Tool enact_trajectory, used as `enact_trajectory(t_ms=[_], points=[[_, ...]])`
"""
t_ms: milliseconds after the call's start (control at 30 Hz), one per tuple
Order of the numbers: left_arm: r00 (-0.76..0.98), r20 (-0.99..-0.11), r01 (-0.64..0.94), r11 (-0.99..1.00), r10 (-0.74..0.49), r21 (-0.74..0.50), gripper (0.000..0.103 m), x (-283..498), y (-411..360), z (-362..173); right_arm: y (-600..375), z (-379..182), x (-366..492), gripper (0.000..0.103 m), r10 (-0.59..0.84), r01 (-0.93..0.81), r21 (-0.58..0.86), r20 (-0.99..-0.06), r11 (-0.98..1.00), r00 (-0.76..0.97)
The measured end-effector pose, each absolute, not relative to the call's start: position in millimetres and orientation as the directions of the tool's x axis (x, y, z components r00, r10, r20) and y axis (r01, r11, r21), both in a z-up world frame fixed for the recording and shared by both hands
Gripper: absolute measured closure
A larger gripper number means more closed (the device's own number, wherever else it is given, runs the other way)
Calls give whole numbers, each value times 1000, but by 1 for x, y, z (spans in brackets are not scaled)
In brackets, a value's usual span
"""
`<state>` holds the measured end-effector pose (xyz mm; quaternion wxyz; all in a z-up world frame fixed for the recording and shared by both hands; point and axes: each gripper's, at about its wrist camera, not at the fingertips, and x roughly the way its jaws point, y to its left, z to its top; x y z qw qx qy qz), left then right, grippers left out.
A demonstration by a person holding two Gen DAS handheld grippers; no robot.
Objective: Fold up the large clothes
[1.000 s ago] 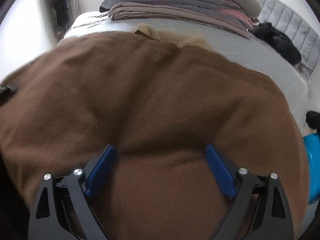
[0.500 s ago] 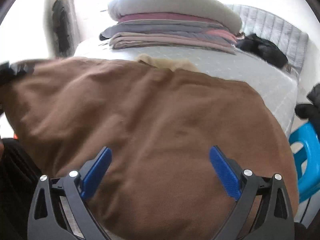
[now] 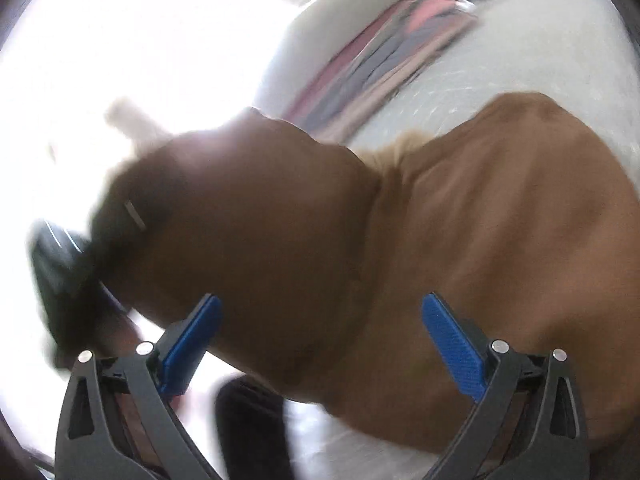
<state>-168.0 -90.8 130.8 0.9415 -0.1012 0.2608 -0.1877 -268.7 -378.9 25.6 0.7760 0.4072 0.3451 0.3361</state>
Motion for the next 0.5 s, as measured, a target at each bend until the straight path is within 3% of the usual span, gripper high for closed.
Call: enact_trajectory(t_ms=[67, 100, 167, 233, 267, 333, 500], points=[[728, -513, 366, 891, -455, -269, 76, -159, -146, 108, -428, 14, -270, 6, 814, -185, 937, -145, 295, 562], [691, -551, 388, 883, -468, -264, 73, -153, -169, 93, -450, 5, -267, 6, 806, -137, 957, -131, 254, 578], [559, -680, 415, 870, -475, -266, 73, -134, -216, 42, -478, -13, -261, 6, 798, -40, 971, -170, 236, 578], [503, -752, 424, 880, -427, -216, 68, -132, -242, 5, -491, -29, -259, 6, 817, 16, 975, -194, 221, 543], [530, -751, 440, 885, -393, -152, 67, -139, -250, 0, -496, -38, -260, 6, 836, 48, 982, -179, 181, 518], [565, -742, 474, 878, -360, -65, 55, -153, -258, 1, -501, -41, -263, 6, 845, 57, 982, -183, 179, 502], [577, -736, 510, 860, -355, -15, 41, -177, -260, 22, -507, -26, -247, 6, 824, 1, 978, -178, 210, 538]])
